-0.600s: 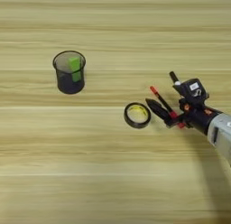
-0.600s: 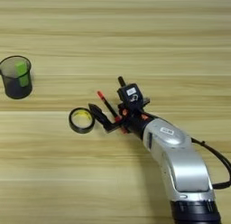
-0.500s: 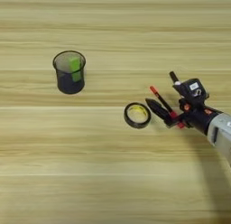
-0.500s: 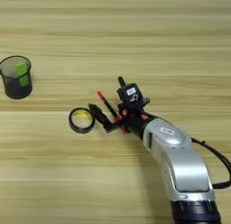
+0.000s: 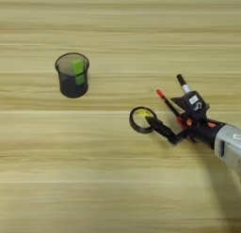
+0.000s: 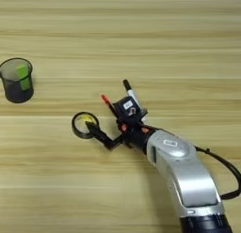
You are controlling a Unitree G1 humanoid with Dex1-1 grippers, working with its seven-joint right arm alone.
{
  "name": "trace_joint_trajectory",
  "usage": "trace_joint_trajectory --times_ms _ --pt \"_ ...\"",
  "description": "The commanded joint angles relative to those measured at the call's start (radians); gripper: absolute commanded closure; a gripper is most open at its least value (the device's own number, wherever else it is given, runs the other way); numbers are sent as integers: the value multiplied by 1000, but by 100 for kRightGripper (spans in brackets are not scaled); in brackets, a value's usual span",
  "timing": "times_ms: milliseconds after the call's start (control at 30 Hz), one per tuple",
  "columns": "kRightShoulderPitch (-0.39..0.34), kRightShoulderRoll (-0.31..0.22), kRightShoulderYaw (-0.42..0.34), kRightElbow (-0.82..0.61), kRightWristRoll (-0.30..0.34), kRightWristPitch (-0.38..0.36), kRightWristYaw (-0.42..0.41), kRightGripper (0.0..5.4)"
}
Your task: Move the objects on the table
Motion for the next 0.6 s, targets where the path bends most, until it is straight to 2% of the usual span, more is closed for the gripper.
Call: trace_joint_trajectory --times_ms 33,300,600 --pt "-25 -37 16 -37 -17 -72 15 4" --pt "-40 -16 69 37 -36 -110 31 4" --pt "-79 8 85 132 -51 -153 34 4"
